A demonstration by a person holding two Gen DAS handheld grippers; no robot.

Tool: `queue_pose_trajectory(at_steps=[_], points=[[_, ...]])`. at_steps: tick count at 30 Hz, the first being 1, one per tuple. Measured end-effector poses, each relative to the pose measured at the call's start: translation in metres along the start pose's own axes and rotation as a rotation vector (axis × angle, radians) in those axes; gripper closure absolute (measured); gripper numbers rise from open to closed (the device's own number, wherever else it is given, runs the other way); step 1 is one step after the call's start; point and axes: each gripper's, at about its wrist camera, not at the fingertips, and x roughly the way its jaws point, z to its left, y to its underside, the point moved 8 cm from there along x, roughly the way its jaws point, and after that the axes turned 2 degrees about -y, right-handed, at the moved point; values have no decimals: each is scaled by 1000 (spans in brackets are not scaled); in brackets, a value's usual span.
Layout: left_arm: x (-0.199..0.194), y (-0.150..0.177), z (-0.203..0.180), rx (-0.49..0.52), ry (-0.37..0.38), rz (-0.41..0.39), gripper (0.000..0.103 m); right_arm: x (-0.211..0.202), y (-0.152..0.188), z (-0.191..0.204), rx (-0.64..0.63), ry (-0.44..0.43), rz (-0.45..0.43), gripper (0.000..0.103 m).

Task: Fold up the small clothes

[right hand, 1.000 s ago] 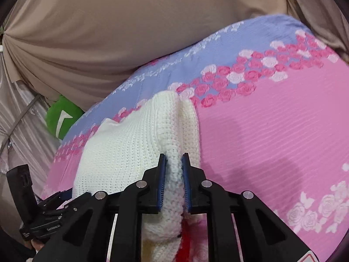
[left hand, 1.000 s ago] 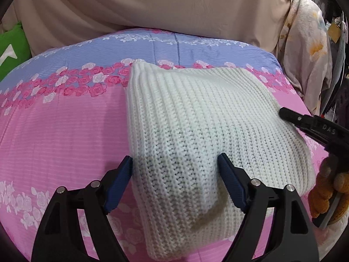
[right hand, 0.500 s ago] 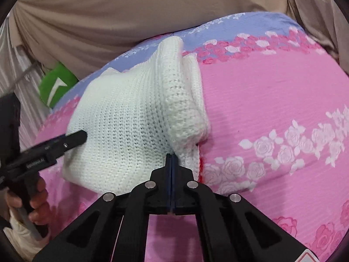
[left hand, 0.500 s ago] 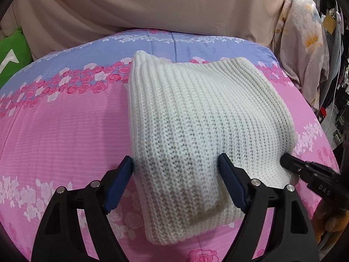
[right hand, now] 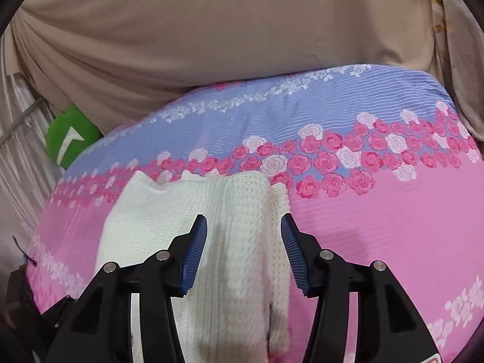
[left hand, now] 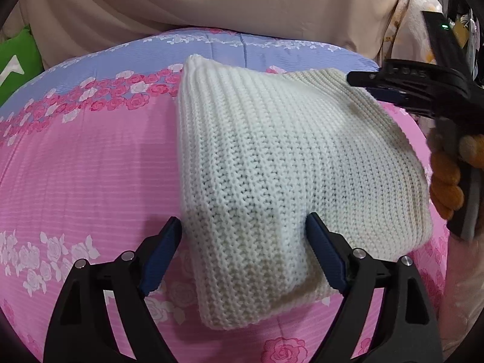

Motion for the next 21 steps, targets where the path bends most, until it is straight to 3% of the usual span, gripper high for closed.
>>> queue_pose_trajectory(at_steps=[2,6,9,12,14,17,21], points=[[1,0,1,0,2,3,19,14,-1,1,14,-33,37,87],[2,0,0,7,2,4,19,-22,-10,-4,69,-92,-132,89],[6,0,-2,3,4,10,18,28,14,-24,81,-39,10,87],[7,0,-3,9,-6,13,18,-1,9,-20,116,-50,-55,85],[5,0,-3,8,-8,14,18,-41,11,-2,62,-31,-136,85],[-5,-1,-1,-3,-2,-1,20,-91,41,22,-9,-8,-205,85],[-20,-2,-5,-8,15,-31,20,-106,104,45,-80,-19,-145,85]])
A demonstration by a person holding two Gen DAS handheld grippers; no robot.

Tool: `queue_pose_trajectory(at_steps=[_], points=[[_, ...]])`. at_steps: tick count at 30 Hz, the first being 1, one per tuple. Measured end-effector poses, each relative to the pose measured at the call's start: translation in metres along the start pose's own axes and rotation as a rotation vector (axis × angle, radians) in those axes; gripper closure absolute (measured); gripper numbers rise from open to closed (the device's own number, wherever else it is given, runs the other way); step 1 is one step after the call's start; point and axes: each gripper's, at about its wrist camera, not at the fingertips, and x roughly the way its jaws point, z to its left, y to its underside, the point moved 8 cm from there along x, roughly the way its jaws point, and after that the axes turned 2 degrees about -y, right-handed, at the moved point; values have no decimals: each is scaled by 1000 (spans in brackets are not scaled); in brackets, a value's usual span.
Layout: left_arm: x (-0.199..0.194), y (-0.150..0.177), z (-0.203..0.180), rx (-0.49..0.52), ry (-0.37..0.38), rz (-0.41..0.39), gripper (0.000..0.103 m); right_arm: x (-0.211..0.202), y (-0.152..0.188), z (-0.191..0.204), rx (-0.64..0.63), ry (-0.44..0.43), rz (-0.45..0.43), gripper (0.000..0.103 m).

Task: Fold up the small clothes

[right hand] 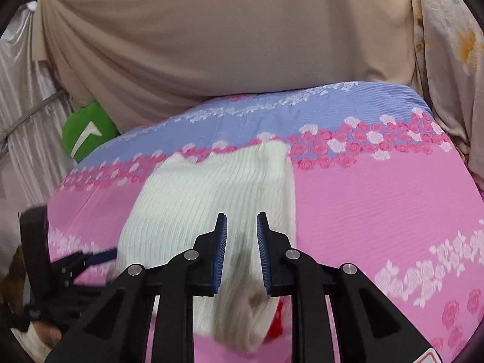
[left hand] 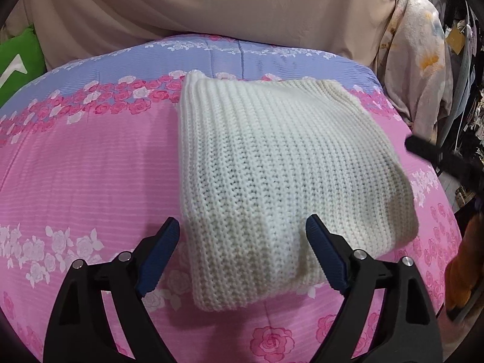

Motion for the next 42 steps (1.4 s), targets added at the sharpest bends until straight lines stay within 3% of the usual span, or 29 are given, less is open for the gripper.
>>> queue_pose_trajectory(at_steps=[2,5,9,20,25,29,31,32,35,36,38,39,42], points=[[-3,-1,-7,16,3,-11,20,2,25,4,-21,24,38,85],[0,2,-17,61,-36,-17,20,15,52,-19,-17,148,101,86],[16,8,-16,106,-123,-5,20,33,66,-41,80,112,119,73],[26,11,-13,98,-170,3,16,31,65,-43,131,107,88,64],[22,10,-11,76,-144,14,16,12,37,-35,144,50,7,63],[5,0,-11,44,-91,-25,17,30,17,-31,124,56,12,56],[-1,-8,-11,39,-84,-45,17,50,15,-32,135,30,52,58],[-4,-12,-10,38,-84,-54,17,57,15,-31,147,3,69,65],[-9,-21,-2,19,-85,-72,17,35,2,-25,158,-20,-15,79],[-10,-24,1,12,-84,-74,17,29,0,-28,173,-30,-33,79],[-4,-27,8,-2,-84,-67,16,44,7,-39,191,-1,17,79],[2,-28,10,-9,-86,-56,16,58,15,-44,196,3,69,73],[17,-27,12,-21,-54,-21,16,53,16,-44,207,11,58,56]])
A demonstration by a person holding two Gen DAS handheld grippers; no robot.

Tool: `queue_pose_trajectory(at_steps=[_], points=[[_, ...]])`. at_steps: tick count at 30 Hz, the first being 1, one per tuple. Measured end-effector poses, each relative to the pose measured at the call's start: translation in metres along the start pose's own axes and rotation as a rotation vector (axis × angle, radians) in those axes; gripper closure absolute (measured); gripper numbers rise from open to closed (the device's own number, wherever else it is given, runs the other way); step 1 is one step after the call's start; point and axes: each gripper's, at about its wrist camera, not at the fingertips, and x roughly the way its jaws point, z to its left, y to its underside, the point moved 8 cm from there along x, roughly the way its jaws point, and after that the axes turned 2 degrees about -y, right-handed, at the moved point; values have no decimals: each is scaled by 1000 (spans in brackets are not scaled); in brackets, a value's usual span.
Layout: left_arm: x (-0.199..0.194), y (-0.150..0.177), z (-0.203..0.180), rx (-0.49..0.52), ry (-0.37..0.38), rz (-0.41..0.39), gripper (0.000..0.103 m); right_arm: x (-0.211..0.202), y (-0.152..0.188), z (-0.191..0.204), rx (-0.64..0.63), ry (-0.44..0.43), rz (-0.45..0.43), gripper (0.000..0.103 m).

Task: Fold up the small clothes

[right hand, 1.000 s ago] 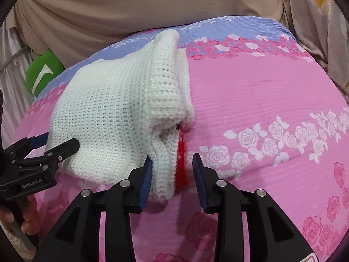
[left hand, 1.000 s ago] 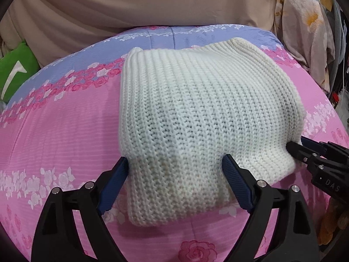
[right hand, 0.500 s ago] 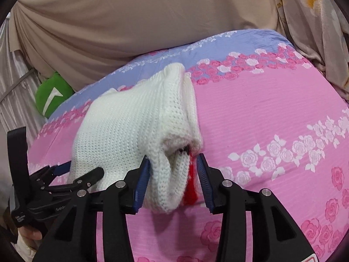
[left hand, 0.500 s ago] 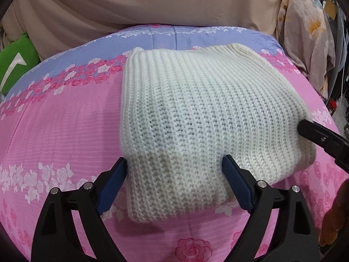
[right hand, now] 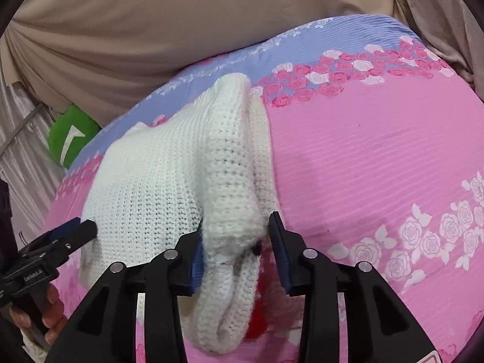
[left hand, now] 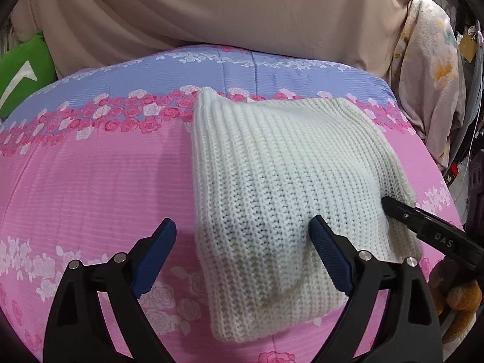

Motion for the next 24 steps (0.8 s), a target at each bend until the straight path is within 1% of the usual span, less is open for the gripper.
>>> queue_pose_trajectory(at_steps=[1,2,4,6,8,9,10,11,14,15,17,18,19,20,21,22,23,24], points=[[2,0,1,-4,14,2,15,-6,-2,0,4,9,-17,53],[4,-1,3,-11,27,4,12,-8,-1,-1,11,11,-17,49],[8,-3,6,-35,52,10,9,-2,3,-5,30,11,17,37],[16,-4,8,-59,81,32,7,11,7,-10,58,-26,55,33],[21,-7,11,-85,117,46,6,20,8,-13,121,-110,84,29],[25,-9,12,-96,135,55,6,21,7,-13,132,-133,80,26],[29,-10,11,-106,160,65,6,22,7,-12,134,-142,83,25],[34,-11,10,-118,202,85,6,24,6,-10,132,-150,85,25],[48,-10,2,-159,308,146,5,33,4,0,139,-205,106,23],[52,-10,1,-167,324,163,5,34,2,3,136,-203,107,22],[56,-11,-3,-181,367,187,5,38,0,8,137,-209,113,22],[57,-12,-4,-183,377,192,5,40,-1,9,142,-213,116,23],[56,-12,-5,-179,386,196,7,42,-3,10,143,-217,118,26],[55,-14,-6,-172,389,194,13,44,-4,12,140,-229,120,29],[53,-15,-8,-159,387,189,16,46,-4,13,152,-246,128,38],[50,-17,-9,-142,379,181,26,46,-5,15,169,-269,134,45],[45,-19,-10,-128,373,171,34,44,-6,16,174,-274,127,49],[41,-21,-12,-117,373,165,38,41,-8,17,169,-271,119,54]])
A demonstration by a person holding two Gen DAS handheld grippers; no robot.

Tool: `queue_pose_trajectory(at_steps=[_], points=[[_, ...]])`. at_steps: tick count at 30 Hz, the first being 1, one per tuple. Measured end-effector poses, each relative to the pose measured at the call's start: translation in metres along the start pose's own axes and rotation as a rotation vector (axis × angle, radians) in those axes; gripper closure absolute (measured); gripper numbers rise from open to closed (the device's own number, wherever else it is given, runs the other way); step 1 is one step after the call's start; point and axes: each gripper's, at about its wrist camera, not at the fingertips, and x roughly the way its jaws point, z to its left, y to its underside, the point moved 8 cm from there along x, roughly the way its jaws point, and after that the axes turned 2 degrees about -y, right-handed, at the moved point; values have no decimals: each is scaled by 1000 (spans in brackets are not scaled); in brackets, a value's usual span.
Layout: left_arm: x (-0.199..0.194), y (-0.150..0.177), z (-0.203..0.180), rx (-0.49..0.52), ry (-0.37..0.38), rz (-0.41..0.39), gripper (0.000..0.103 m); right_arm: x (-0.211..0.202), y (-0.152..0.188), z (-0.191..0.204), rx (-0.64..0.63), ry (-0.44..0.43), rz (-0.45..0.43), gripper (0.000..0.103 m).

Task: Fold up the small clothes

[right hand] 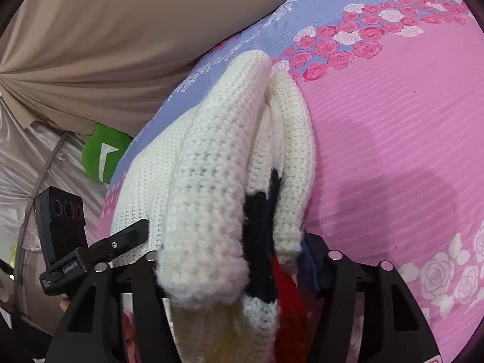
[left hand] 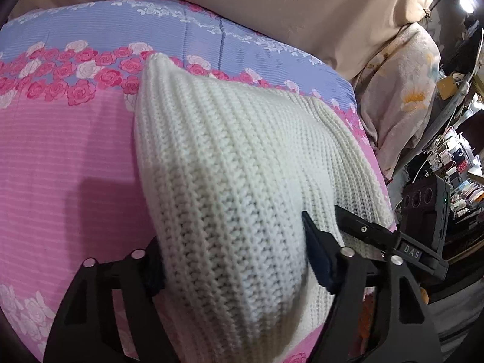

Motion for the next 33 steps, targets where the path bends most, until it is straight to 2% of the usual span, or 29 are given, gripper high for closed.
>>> queue_pose_trajectory(at_steps=[2,4,13,19,23,28,31,33], points=[[-7,-5,-5,15,1,-13,47,-10,0,10,-15,-5,-30,59],[-16,-10,-12,35,0,-36,51,-21,-3,21,-34,-8,-61,62],[-93,-30,-61,189,85,-187,54,-101,-19,91,-170,5,-273,62],[-175,-53,-98,314,141,-370,54,-168,-31,169,-320,-11,-463,62],[-233,-66,-105,379,135,-503,53,-191,-41,224,-417,-43,-542,62],[-275,-88,-84,385,74,-596,52,-175,-53,276,-487,-73,-555,60],[-280,-101,-55,364,22,-618,51,-138,-62,285,-497,-69,-523,60],[-267,-108,-28,342,-18,-598,51,-102,-68,279,-487,-79,-484,59]])
